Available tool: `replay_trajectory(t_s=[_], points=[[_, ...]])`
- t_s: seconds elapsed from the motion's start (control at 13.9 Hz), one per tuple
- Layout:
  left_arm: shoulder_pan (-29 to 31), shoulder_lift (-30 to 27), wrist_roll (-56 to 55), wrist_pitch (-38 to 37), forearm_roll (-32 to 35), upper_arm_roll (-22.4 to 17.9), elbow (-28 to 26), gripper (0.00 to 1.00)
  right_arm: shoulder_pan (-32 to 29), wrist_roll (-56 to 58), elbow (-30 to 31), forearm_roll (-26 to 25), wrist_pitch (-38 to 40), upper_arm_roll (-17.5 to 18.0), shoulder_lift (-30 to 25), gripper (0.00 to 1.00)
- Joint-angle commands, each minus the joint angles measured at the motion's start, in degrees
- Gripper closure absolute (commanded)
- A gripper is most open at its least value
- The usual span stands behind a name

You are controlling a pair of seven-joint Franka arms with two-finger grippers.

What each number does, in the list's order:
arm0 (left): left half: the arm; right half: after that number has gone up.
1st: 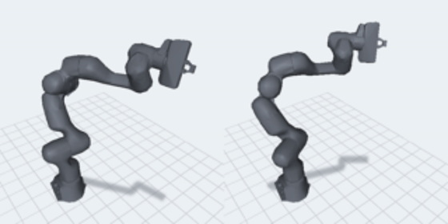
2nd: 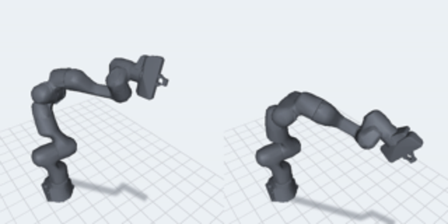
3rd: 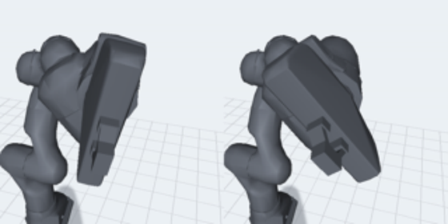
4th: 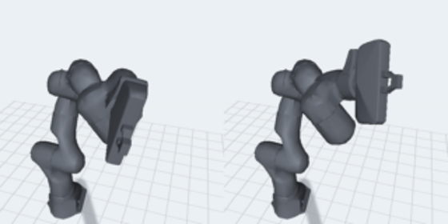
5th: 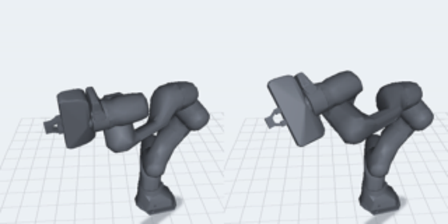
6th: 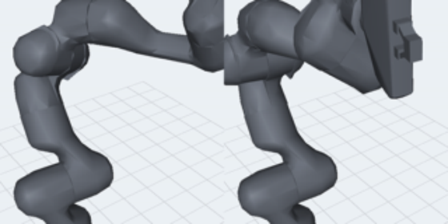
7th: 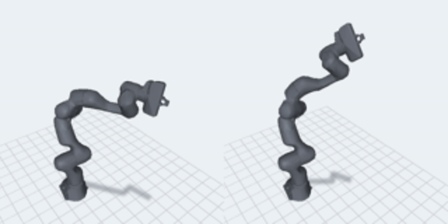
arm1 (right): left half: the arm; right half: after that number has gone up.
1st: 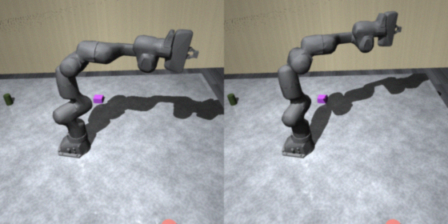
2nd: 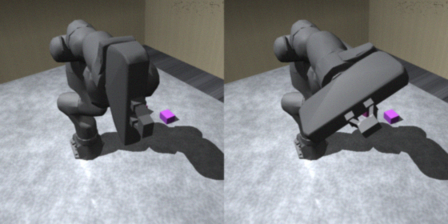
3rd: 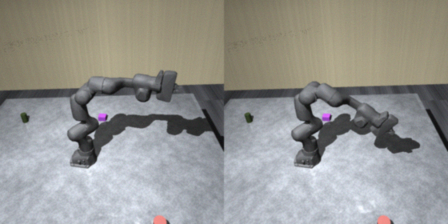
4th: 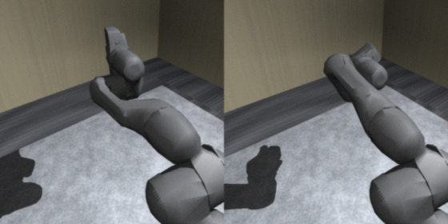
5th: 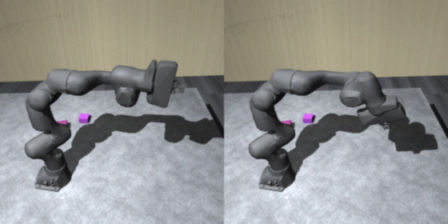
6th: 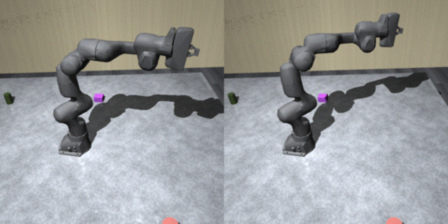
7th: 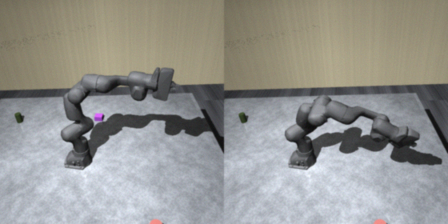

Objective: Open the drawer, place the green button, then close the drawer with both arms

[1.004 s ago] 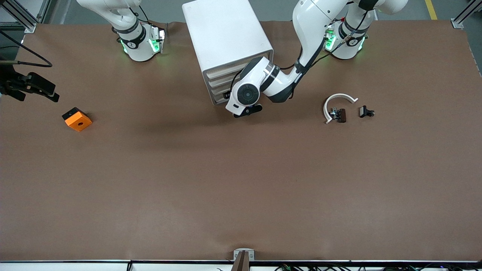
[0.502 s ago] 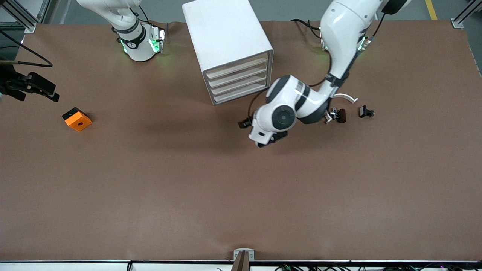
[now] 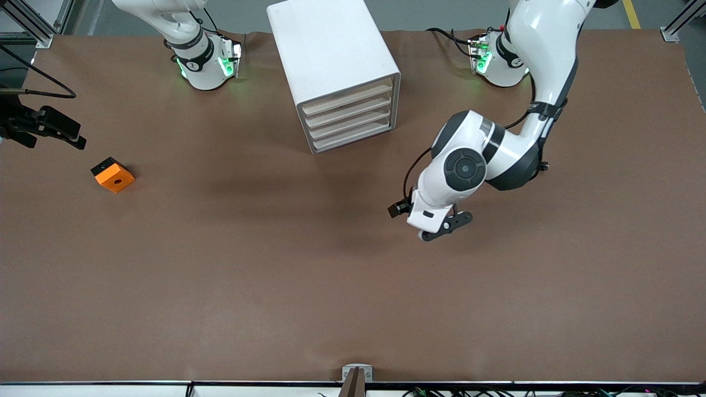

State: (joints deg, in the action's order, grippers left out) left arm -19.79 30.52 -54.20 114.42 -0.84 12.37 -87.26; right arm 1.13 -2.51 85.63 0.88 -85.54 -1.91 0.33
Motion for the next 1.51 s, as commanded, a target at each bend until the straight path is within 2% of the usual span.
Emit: replay_trajectory(t_s=[0.0,0.29,0.43,0.65,0.86,1.08,1.43], points=[[2.3,-3.1,-0.3,-1.0,3.8,0.3,1.0,0.00,-0.3,0.4,-0.6,-1.1,0.3,0.2,-0.2,0.00],[9.1,-7.9,2.1,-2.2,3.8,0.4,1.1,0.00,-0.3,0.4,-0.6,-1.1,0.2,0.2,-0.2,0.00],[12.7,-10.9,6.4,-6.3,3.7,0.5,1.5,0.00,-0.4,0.4,-0.6,-1.1,0.1,0.2,-0.2,0.00],[19.1,-18.1,20.1,-15.9,2.9,0.6,2.7,0.00,-0.3,0.4,-0.6,-1.1,0.1,0.2,-0.2,0.00],[24.6,-21.1,29.4,-22.7,2.9,0.7,5.3,0.00,-0.3,0.4,-0.6,-1.1,0.0,0.3,-0.2,0.00],[25.2,-22.6,37.1,-24.3,2.9,0.9,5.7,0.00,-0.3,0.4,-0.6,-1.1,0.0,0.3,-0.2,0.00],[25.1,-23.0,37.8,-26.4,2.8,2.2,5.7,0.00,-0.3,0.4,-0.6,-1.1,-0.1,0.3,-0.2,0.00]])
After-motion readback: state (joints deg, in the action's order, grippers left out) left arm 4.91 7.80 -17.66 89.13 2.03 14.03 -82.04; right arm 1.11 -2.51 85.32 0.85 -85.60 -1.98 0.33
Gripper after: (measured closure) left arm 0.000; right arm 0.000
